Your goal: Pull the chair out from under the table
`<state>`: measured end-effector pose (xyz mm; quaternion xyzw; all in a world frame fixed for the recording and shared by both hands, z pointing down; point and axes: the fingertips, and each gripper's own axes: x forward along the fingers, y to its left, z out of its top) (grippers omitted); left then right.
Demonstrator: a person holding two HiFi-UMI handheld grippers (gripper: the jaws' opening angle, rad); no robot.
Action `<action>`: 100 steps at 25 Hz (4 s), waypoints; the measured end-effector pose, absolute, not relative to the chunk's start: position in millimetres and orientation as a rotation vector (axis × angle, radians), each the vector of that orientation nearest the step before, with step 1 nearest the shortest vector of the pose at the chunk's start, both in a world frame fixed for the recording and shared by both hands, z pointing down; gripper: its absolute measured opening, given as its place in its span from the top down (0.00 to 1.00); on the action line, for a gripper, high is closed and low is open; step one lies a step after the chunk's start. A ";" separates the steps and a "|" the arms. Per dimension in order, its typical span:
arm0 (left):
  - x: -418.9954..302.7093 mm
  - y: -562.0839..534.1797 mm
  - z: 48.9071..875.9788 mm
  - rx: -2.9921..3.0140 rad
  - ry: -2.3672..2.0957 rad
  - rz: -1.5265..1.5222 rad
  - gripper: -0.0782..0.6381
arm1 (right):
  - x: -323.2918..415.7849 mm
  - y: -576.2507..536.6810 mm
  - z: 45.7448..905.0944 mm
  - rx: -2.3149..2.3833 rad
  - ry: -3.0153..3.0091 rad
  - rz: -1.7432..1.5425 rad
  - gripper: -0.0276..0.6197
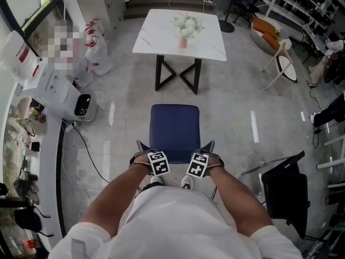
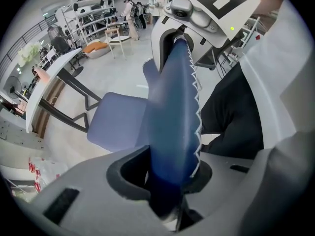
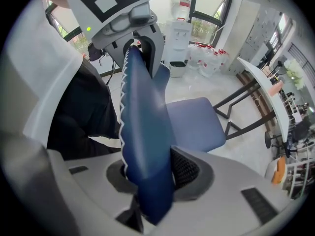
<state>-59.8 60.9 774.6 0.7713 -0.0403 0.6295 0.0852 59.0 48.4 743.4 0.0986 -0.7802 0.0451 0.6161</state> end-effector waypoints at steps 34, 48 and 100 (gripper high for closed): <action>-69.7 62.5 747.0 2.421 0.000 1.892 0.65 | 56.7 52.9 714.0 0.225 -1.810 -0.029 0.70; -63.7 13.4 566.8 2.568 -0.614 0.819 0.70 | 35.4 21.1 555.2 0.812 -2.350 0.447 0.77; -59.6 -26.7 393.3 2.884 -0.996 0.275 0.88 | 51.4 -13.9 403.8 1.235 -2.739 0.366 0.95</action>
